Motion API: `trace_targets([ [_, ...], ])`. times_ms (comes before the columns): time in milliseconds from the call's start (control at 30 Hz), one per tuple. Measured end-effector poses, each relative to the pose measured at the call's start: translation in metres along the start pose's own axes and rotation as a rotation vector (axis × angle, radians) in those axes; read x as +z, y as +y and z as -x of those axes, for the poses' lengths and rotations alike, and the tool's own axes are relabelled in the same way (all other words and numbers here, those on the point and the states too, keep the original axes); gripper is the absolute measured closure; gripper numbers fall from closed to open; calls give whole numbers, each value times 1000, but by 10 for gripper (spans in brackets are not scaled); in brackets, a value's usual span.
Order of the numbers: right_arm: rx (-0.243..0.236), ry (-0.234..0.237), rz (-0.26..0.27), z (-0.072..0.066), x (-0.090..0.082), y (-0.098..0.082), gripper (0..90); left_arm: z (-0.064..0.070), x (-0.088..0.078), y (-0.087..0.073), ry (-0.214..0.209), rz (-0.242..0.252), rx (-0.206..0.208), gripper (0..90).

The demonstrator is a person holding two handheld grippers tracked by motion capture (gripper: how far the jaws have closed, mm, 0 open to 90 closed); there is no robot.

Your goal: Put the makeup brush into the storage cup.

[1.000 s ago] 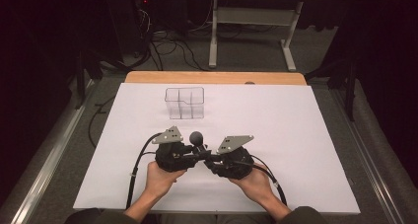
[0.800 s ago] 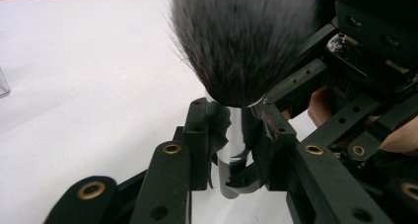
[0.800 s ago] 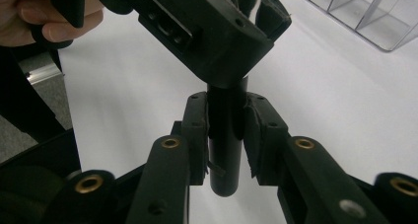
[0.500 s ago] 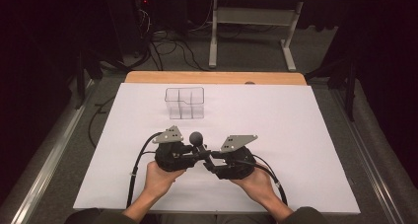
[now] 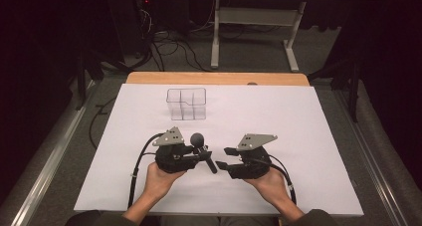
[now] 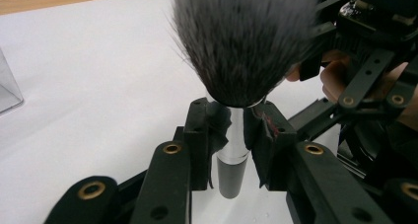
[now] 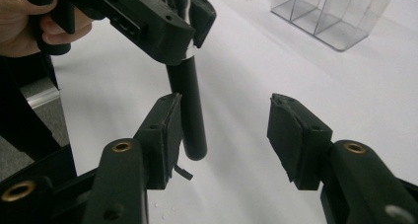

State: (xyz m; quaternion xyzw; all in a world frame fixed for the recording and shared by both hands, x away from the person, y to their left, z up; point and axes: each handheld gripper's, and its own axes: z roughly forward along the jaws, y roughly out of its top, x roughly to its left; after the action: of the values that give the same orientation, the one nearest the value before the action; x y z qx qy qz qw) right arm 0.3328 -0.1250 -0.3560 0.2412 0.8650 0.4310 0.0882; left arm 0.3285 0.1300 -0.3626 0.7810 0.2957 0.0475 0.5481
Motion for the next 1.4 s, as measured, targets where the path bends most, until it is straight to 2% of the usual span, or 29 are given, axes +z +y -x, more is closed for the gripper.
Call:
trace_targets([
  [100,5,-1,11,1,-5,-1,479,0,0,0,-4,2,-4,704],
  [200,-26,-21,23,-1,-8,-2,469,0,-1,0,0,1,-4,704],
  [300,-6,-24,29,2,-10,-3,457,0,-2,0,5,4,-5,704],
  [467,6,-65,86,5,-20,-6,461,-1,-4,1,13,6,-14,703],
  [667,46,-88,91,14,-25,-11,453,-1,-5,1,23,1,-15,703],
  [933,56,-102,109,20,-32,-15,440,-1,-8,1,31,9,-22,704],
  [1033,76,-106,113,22,-35,-18,430,-1,-9,1,27,12,-37,704],
  [1133,75,-103,123,23,-36,-21,416,-2,-10,2,20,15,-48,703],
  [1233,68,-113,127,25,-38,-25,403,-2,-9,2,21,9,-52,703],
  [1400,90,-135,149,31,-45,-33,379,-3,-13,2,26,12,-56,703],
])
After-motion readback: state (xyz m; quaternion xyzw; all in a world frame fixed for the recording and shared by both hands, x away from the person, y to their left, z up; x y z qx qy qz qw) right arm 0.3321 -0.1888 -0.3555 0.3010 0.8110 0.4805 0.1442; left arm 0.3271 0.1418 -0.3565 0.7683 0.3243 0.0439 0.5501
